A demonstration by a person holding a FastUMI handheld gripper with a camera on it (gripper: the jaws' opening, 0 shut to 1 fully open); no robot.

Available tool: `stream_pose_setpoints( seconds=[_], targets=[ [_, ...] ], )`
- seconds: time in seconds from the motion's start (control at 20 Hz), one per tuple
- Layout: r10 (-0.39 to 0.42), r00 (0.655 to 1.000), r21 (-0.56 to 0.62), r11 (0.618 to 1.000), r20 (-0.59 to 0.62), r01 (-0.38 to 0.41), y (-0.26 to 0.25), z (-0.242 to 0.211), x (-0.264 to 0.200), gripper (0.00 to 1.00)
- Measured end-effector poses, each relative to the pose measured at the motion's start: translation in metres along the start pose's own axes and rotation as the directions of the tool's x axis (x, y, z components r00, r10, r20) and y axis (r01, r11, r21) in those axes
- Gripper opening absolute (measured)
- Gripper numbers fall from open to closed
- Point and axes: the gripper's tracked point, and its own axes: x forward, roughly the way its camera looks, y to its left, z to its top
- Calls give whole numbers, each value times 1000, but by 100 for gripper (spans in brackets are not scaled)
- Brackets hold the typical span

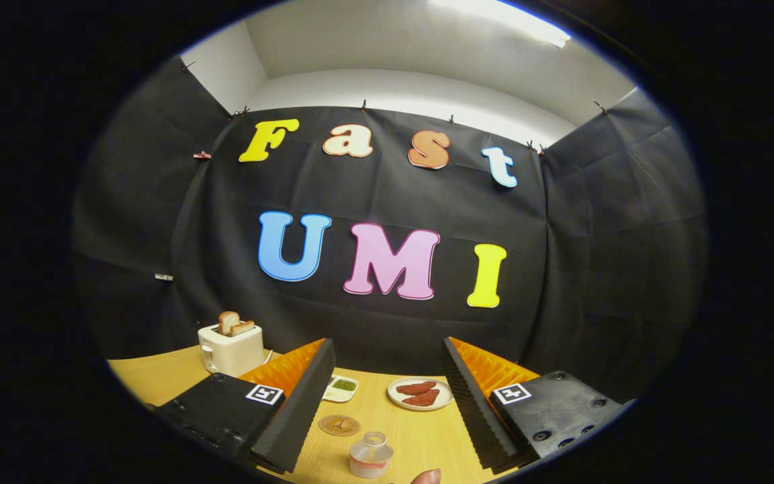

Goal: Take the bottle from table, then pour the juice into the cup, finally place the bottle on the coaster

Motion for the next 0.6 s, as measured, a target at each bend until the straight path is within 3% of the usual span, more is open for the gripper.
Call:
stream_pose_setpoints(
  seconds=[0.6],
  targets=[
    [11, 993, 10, 1000, -120, -10, -5, -133, -1, 97]
  ],
)
